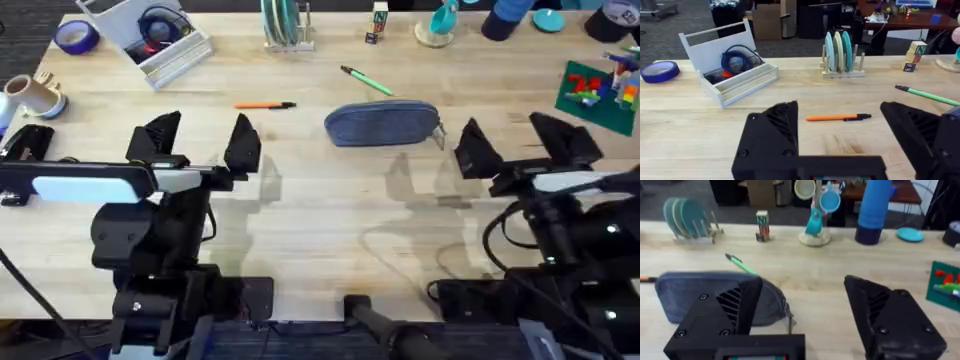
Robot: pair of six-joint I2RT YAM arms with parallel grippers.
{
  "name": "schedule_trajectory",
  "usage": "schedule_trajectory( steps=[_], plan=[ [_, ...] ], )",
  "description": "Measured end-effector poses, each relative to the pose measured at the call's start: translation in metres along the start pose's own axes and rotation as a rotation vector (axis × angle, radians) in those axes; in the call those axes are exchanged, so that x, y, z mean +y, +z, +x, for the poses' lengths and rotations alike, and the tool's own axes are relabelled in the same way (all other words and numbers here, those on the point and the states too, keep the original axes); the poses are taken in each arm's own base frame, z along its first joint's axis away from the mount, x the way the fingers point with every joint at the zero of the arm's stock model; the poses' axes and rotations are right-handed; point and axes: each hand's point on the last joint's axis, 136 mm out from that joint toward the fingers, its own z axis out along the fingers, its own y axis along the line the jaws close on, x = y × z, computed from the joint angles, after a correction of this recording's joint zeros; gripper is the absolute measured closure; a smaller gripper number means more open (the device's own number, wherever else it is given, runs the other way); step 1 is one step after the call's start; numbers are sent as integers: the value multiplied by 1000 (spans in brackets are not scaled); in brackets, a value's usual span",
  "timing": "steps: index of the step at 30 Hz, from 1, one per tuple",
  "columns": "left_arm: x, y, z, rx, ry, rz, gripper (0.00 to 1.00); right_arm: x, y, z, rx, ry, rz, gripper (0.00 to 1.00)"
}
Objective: Unzip the bag, pick up the pens from the table one at a time and place them inside, then zip the bag closed.
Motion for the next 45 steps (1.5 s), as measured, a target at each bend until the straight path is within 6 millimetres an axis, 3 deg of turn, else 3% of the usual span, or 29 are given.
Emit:
schedule_trajectory(
  steps=[5,10,16,29,38,45],
  plan=[
    [0,-1,-3,-4,-26,0,8,1,-8,-40,-84,-4,0,6],
    [0,-8,-33,-34,-34,1,8,1,-19,-78,-138,-7,-1,6],
    [-1,-19,-67,35,-38,-1,8,1,-22,-87,-10,0,0,5],
    [-1,-13,-108,359,-47,-11,8,2,-24,-118,303,47,2,5],
    [-4,-1,-121,586,-53,-3,8,2,-14,-134,502,69,9,5],
    [-7,9,-117,757,-64,12,8,1,-4,-151,628,78,13,5]
  ],
)
